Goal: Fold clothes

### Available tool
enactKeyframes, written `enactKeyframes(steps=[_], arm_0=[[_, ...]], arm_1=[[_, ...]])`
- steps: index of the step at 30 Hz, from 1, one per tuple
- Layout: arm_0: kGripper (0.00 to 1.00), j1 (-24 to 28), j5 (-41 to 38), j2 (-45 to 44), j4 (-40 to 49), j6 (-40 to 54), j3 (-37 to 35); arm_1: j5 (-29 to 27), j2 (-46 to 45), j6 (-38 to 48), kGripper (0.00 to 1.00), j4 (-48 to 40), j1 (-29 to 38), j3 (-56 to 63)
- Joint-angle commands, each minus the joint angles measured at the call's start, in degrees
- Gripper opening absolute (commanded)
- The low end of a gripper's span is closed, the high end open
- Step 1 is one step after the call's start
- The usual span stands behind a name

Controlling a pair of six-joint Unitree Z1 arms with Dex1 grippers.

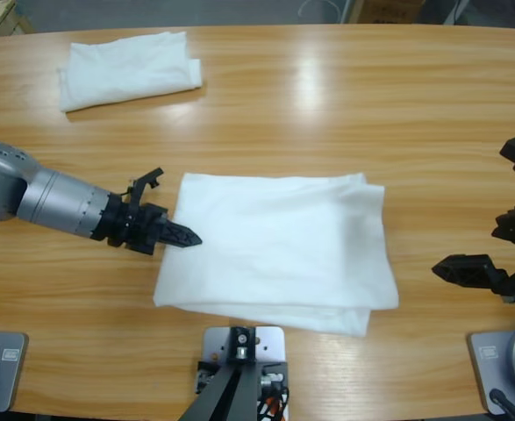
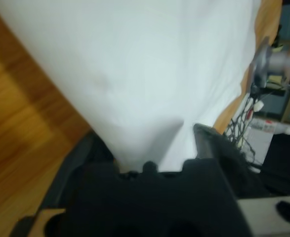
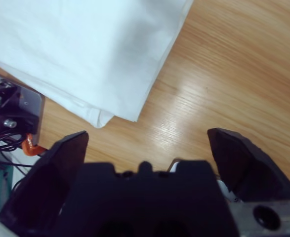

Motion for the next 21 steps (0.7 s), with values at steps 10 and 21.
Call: enactKeyframes(steps=[10, 21], arm_0=[[0.0, -1.83, 17.48, 3.04, 7.74, -1.95, 2.44], [0.0, 0.07, 39.52, -8.91, 57.57, -6.59, -17.72]], arm_1=[[2.08, 0.18, 0.69, 1.0, -2.37, -0.42, 4.06], [2.35, 0.23, 0.78, 1.0, -4.09, -0.42, 4.75]])
